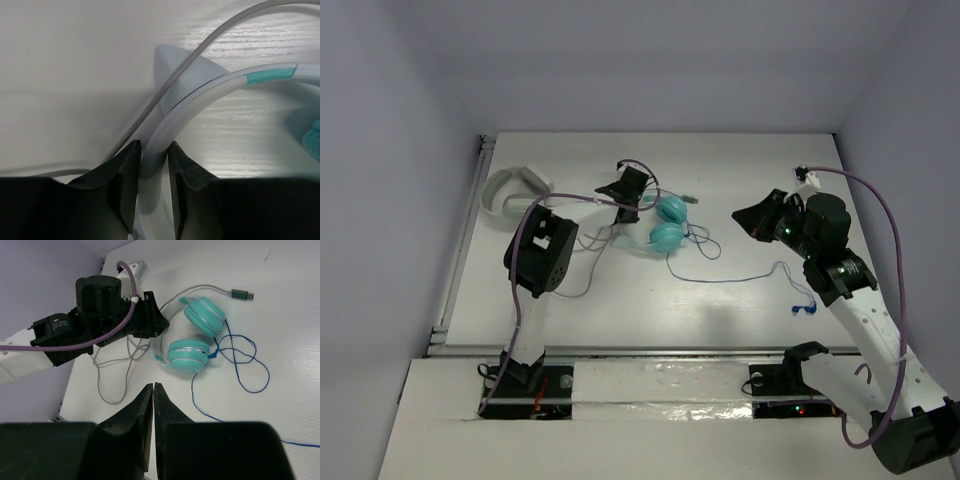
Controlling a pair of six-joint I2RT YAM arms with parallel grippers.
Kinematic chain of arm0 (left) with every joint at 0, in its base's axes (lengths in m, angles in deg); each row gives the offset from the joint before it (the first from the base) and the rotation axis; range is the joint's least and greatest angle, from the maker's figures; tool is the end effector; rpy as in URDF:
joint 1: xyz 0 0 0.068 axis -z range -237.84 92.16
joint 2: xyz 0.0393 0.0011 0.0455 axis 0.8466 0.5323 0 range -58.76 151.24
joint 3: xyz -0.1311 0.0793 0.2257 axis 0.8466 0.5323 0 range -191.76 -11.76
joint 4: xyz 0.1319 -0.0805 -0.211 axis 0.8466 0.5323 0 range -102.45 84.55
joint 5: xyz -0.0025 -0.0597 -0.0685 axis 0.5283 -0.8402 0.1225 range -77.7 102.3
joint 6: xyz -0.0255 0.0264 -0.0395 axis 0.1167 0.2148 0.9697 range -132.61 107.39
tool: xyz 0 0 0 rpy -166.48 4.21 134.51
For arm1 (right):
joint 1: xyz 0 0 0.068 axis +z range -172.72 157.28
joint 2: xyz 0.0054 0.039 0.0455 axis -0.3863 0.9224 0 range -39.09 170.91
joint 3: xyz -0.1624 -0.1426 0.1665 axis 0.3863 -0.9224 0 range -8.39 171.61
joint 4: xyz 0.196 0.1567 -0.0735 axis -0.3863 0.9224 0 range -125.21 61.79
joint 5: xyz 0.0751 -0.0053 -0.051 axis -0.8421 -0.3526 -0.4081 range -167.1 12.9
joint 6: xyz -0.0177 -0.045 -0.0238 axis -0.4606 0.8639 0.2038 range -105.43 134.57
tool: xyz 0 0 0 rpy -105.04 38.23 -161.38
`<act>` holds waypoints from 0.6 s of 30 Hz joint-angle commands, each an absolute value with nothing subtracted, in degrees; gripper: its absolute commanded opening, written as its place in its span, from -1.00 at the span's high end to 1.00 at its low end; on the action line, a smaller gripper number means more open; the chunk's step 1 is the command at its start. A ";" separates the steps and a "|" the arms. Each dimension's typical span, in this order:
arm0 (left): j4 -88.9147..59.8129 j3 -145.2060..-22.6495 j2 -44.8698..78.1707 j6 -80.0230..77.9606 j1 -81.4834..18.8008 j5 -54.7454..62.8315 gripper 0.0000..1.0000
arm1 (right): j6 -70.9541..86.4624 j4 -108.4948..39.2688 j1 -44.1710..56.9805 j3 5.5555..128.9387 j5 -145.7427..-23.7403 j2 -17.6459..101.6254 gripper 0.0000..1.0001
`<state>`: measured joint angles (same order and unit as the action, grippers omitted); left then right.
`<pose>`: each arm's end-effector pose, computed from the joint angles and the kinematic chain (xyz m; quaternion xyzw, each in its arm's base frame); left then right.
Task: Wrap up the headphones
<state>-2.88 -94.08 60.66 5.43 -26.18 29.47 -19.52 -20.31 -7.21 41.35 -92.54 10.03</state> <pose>0.3932 -0.2301 0.1649 0.0543 0.9190 -0.0276 0.3896 0.1869 0.0618 0.3491 0.0449 0.7854 0.3514 0.5076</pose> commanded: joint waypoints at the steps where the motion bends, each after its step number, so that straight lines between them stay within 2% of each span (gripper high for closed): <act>1: 1.35 -94.64 64.11 5.41 -25.41 32.25 0.53 | -18.92 -23.26 -6.73 41.27 -92.04 8.99 0.80; 4: 0.74 -93.76 64.47 5.85 -24.88 31.82 0.77 | -19.01 -23.08 -6.73 41.80 -91.43 8.90 0.80; 6: -0.23 -92.53 63.68 6.46 -24.88 31.90 1.00 | -19.18 -23.43 -6.73 41.71 -91.16 8.81 0.80; 13: 0.38 -91.82 52.01 6.73 -24.88 26.38 1.00 | -19.79 -24.75 -6.73 40.92 -91.34 9.42 0.81; 18: 6.25 -98.05 40.31 5.76 -24.88 20.75 1.00 | -20.67 -27.29 -6.73 40.22 -93.53 10.92 0.81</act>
<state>2.32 -92.64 50.89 6.13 -25.02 25.19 -20.11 -22.15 -7.21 41.24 -92.19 10.45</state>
